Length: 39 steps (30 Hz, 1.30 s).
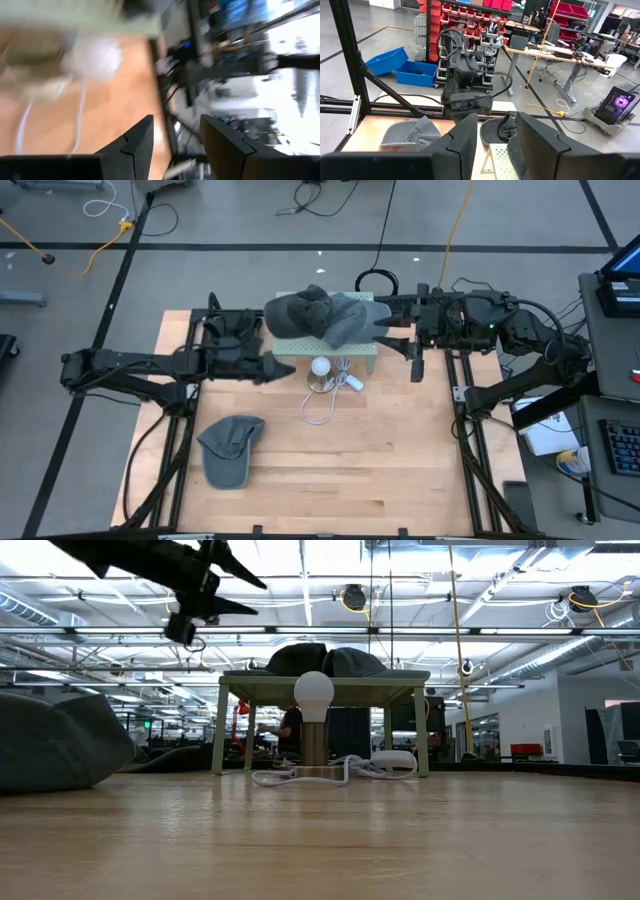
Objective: Pick & Place hat
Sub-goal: Stack the gray cap on the other gray cap on the shelf
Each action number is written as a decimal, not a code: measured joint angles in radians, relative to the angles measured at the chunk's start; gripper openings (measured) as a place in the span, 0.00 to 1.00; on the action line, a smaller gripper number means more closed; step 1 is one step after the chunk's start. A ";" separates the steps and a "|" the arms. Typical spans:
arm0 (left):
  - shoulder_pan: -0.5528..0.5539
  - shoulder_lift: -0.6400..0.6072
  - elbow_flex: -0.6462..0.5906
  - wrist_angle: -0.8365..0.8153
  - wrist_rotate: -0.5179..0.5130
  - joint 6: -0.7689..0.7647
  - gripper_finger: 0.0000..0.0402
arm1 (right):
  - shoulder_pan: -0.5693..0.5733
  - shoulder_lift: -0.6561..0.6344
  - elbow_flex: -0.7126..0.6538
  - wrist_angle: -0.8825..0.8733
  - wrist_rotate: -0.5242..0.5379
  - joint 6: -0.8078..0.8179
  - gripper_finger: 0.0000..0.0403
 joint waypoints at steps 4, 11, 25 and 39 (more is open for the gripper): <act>-0.078 0.000 0.105 -0.263 -0.012 -0.046 0.41 | 0.000 0.000 0.000 -0.001 0.000 0.000 0.32; -0.210 0.000 0.273 -0.561 -0.105 -0.135 0.41 | 0.000 0.000 0.000 -0.012 0.000 0.103 0.32; -0.511 0.009 0.412 -0.922 -0.132 -0.561 0.41 | 0.000 0.000 0.000 -0.133 -0.025 0.216 0.32; -0.761 0.171 0.412 -0.976 0.106 -0.951 0.41 | 0.001 0.000 0.000 -0.116 -0.078 0.212 0.32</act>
